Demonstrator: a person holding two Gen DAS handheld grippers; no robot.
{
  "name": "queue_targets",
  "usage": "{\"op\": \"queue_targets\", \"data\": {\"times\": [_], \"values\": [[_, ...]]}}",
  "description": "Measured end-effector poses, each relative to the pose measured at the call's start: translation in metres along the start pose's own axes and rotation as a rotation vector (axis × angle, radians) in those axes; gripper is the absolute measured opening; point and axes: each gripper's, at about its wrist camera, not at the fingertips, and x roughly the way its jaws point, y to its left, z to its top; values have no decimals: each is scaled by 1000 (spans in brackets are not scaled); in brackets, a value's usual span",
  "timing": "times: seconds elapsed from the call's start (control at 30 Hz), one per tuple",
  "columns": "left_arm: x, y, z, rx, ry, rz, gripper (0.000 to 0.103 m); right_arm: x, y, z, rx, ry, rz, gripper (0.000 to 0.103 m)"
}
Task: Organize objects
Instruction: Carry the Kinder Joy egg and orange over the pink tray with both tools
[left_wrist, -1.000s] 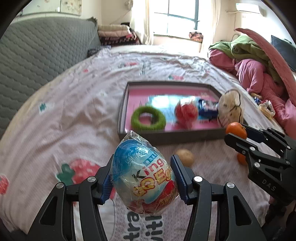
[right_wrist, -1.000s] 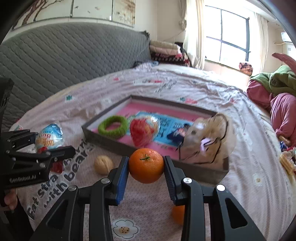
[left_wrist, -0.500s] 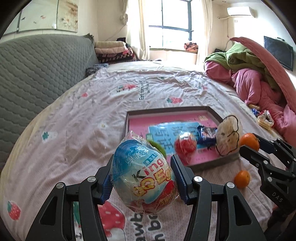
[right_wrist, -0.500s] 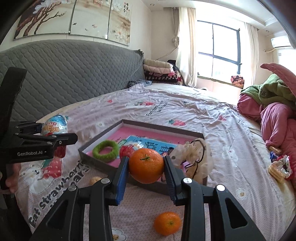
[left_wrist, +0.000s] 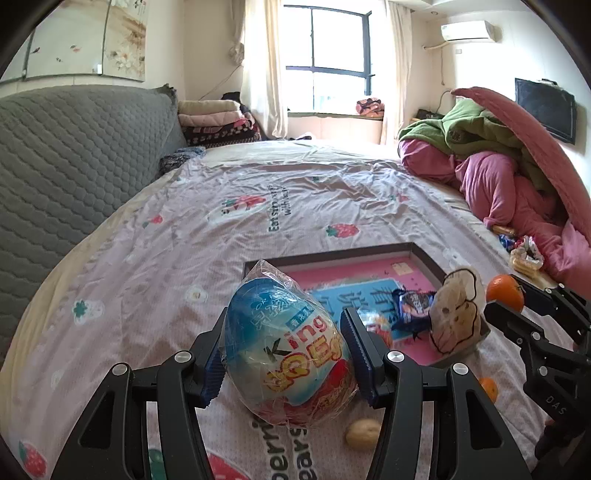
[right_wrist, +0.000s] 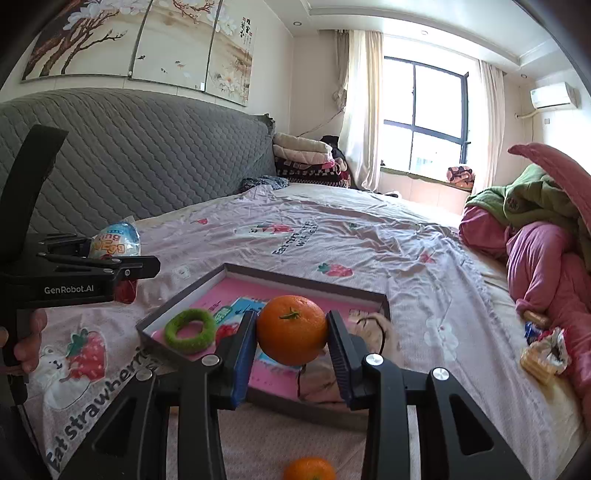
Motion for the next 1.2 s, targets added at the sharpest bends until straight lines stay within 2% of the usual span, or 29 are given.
{"op": "queue_targets", "data": {"times": [0.3, 0.73, 0.93, 1.2], "values": [[16, 11, 22, -27, -12, -19, 59, 26, -2, 20, -5, -12, -28, 38], [52, 19, 28, -36, 8, -7, 59, 51, -13, 22, 10, 12, 10, 38], [83, 18, 12, -36, 90, -9, 59, 67, -14, 9, 5, 82, 25, 38], [105, 17, -8, -38, 163, -16, 59, 87, -10, -13, 8, 192, 47, 38]]}}
